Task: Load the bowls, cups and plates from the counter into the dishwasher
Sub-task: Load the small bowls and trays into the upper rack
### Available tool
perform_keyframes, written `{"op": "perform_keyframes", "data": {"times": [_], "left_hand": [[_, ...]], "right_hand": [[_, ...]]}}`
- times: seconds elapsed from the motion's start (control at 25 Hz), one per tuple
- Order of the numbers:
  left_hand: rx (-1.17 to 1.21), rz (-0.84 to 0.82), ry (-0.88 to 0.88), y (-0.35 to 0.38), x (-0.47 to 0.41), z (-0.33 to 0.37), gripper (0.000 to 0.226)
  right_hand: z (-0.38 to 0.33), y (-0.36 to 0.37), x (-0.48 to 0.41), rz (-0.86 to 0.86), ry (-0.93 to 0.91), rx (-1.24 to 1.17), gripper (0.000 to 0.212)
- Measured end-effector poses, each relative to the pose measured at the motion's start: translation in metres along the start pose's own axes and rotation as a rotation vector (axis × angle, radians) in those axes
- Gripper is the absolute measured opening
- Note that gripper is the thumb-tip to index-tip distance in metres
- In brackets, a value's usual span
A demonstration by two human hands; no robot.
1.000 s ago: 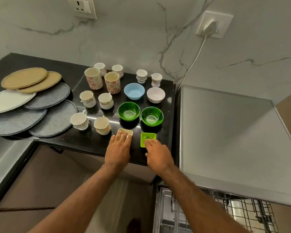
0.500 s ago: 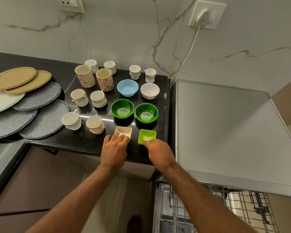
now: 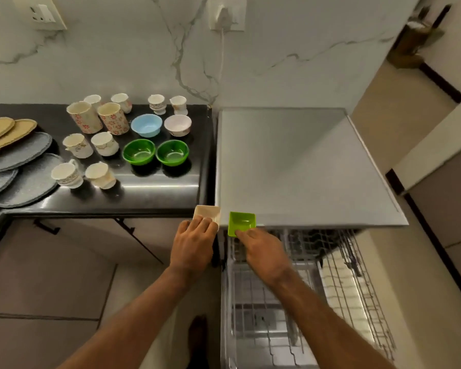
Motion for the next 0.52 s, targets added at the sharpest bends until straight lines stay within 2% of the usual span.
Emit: {"op": "perform_keyframes", "data": {"times": [0.24,0.32,0.4,0.52], "left_hand": [[0.028,-0.125,0.105,0.078,0.036,0.127,0.022],[0.042,-0.153,0.148,0.111,0.050,0.155,0.019],[0.071,-0.186,0.176,0.147,0.061,0.179,0.028],[0.082,-0.236,0.177,0.200,0.070,0.200,0.024]], "right_hand": [[0.092,0.033,0.143,-0.040,0.176,-0.015,0.056],[0.117,0.050,0.185,-0.041,0.224,-0.039,0.049],[0.143,0.073,0.223,-0.031,0.296,-0.043,0.035],[0.181,0.118,0.268,0.029,0.463,-0.156,0.041]]}}
Point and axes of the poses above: each hand's wrist, its own x-axis away from the middle knuckle, its own y-axis out of the palm, z = x × y, the point moved 4 cm from there along -x, towards the middle knuckle, and after that the axes turned 1 degree about y, right-handed, at the moved point
